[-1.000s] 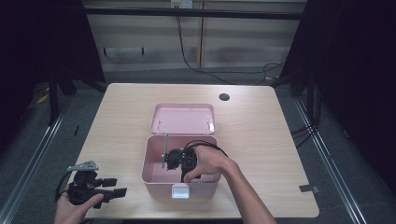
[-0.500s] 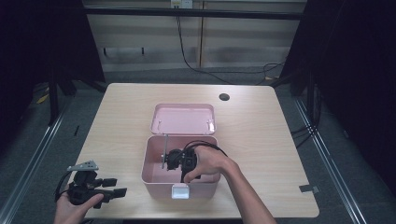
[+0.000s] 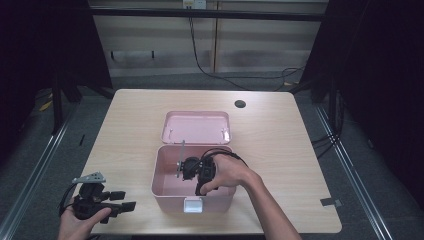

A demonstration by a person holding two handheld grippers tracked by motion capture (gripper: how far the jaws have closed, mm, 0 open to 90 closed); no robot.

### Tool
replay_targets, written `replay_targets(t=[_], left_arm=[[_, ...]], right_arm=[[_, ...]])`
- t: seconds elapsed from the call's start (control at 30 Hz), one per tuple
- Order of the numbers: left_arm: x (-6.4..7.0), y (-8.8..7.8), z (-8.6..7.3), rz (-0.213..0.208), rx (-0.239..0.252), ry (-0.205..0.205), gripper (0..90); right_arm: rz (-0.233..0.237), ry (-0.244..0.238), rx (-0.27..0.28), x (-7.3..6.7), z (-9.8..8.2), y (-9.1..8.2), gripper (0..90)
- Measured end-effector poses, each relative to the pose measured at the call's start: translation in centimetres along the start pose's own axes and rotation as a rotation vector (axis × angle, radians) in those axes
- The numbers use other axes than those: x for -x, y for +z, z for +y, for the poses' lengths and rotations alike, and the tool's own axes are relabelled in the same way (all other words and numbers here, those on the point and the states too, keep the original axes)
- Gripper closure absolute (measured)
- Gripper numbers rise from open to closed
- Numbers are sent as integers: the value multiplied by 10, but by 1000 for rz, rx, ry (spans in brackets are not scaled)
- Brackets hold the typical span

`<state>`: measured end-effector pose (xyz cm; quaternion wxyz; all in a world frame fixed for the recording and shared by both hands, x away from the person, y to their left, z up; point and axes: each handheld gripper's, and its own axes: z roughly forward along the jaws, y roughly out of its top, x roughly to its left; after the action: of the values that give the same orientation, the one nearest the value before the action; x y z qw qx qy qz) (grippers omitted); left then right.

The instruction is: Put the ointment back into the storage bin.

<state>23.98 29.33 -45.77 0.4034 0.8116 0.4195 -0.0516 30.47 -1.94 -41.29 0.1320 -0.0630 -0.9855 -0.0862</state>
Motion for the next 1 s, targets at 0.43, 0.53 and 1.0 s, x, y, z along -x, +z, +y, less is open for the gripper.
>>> replay_targets(t=[0.43,0.53,1.0], left_arm=[[0,0,0,-2,2,-1,295],[0,0,0,-1,2,-2,295],[-1,0,0,4,2,-2,295]], right_arm=[[-45,3,17,-5,-4,-16,686],[-80,15,37,-5,-6,-21,686],[-124,12,35,-12,-7,-43,674]])
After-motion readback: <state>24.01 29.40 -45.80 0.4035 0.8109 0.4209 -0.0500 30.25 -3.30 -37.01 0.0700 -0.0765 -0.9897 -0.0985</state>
